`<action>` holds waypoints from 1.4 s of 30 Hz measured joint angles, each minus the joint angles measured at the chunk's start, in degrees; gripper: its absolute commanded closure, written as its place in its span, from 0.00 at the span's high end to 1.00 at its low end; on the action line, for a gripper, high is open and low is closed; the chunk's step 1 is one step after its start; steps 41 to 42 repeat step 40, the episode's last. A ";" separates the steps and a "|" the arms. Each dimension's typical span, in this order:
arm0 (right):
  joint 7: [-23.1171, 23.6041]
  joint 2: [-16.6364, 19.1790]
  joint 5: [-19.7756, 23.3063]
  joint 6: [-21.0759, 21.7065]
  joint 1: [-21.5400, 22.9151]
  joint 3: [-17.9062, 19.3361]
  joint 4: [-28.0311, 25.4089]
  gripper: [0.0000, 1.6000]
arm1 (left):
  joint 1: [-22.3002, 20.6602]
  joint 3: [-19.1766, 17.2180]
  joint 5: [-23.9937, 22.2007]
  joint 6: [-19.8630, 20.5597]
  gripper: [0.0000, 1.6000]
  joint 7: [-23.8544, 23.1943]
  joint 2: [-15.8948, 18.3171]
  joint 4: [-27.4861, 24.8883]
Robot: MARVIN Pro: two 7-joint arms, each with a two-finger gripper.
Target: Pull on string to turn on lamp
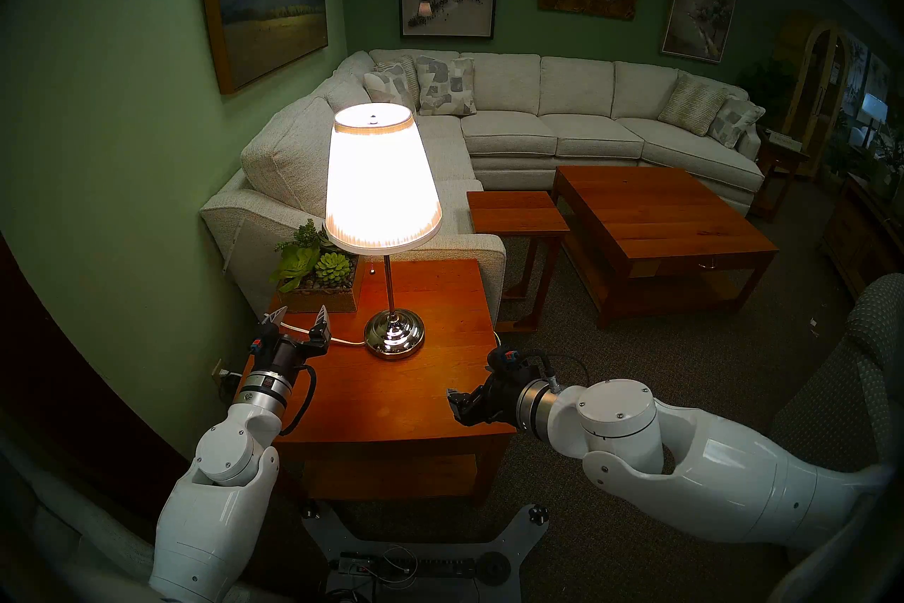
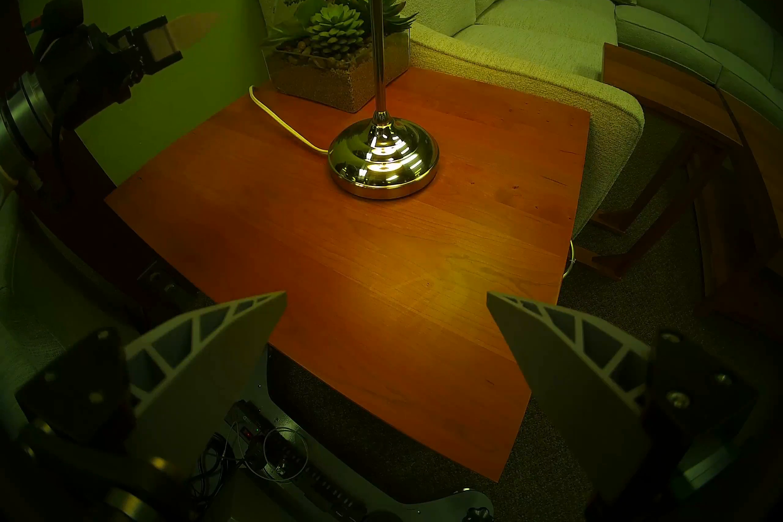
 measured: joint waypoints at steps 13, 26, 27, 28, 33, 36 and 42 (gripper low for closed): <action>0.00 0.00 0.00 0.00 0.00 0.00 0.00 1.00 | 1.75 0.14 0.79 11.37 1.00 -4.52 4.23 -2.80; 0.00 0.00 -0.01 0.00 0.00 -0.01 0.01 1.00 | 1.44 -1.60 -1.28 15.91 1.00 -8.29 6.62 -5.12; 0.00 0.00 -0.01 0.00 0.00 -0.01 0.01 1.00 | 1.44 -1.70 -1.44 16.16 1.00 -8.54 6.78 -5.23; 0.00 0.00 -0.01 0.00 0.00 -0.01 0.01 1.00 | 1.44 -1.82 -1.64 16.49 1.00 -8.85 6.97 -5.35; 0.00 0.00 -0.01 0.00 0.00 -0.01 0.01 1.00 | 1.43 -2.13 -2.24 17.42 1.00 -9.85 7.54 -5.68; 0.00 0.00 -0.01 0.00 0.00 -0.01 0.01 1.00 | 1.43 -2.21 -2.45 17.46 1.00 -10.19 7.72 -5.77; 0.00 0.00 -0.01 0.00 0.00 -0.01 0.01 1.00 | 1.43 -2.26 -2.59 17.45 1.00 -10.41 7.86 -5.83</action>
